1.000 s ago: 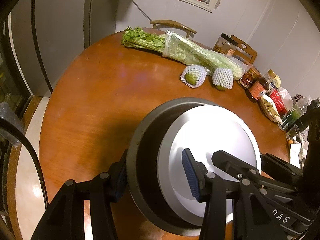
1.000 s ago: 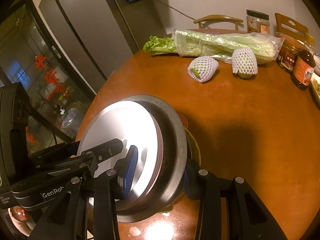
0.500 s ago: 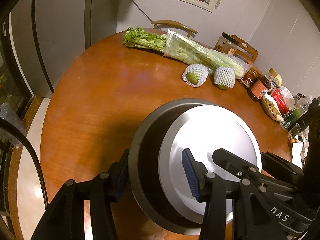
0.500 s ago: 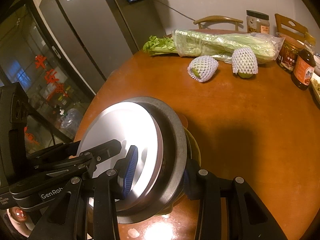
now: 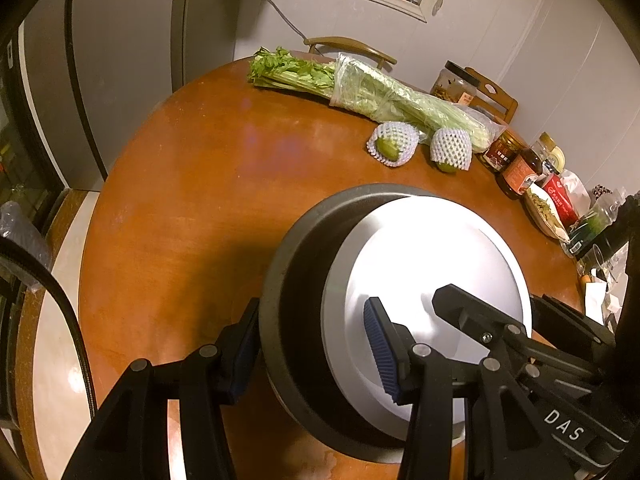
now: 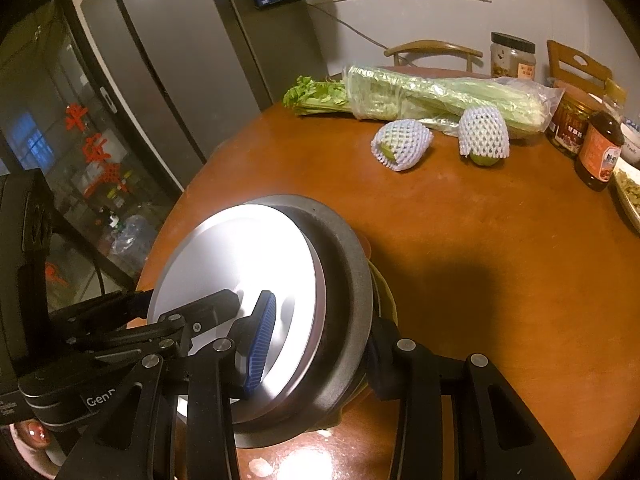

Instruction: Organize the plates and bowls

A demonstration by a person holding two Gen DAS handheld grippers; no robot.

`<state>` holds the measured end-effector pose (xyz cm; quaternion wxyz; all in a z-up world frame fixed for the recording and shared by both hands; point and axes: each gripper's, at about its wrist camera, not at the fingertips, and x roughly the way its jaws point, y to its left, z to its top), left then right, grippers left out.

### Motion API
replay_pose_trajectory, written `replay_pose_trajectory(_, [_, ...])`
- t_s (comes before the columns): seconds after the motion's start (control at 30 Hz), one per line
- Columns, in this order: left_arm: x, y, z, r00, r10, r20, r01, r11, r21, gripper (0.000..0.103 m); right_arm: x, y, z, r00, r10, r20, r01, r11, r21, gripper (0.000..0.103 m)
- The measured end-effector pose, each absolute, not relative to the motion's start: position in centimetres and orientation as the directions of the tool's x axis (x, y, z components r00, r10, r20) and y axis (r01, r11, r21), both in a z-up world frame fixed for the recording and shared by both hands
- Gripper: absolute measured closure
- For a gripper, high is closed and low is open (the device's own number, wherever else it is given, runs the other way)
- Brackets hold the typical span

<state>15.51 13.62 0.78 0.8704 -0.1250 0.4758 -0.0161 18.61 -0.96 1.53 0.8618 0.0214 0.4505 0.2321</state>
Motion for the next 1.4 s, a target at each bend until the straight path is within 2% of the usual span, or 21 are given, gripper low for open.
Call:
replay_pose_trajectory(0.8, [15.3,13.4,1.1,0.550,-0.153,-0.821,-0.077,0.969,-0.233,0.053,18.2,-1.3,1.9,0.502,0.398,-0.768,-0.382,0.898,0.216,0.061])
replay_pose_trajectory(1.17, [14.9,13.2,1.8,0.558,-0.148,-0.816,-0.073,0.971,-0.226,0.052,17.4,-1.6,3.1,0.546,0.381,-0.746,-0.386,0.905,0.180,0.053])
replay_pose_trajectory(1.4, [14.3,13.3,2.5,0.572,-0.137,-0.809,-0.079,0.972,-0.221,0.052,17.0,-2.3,4.1,0.576,0.381,-0.723,-0.382,0.908,0.173,0.052])
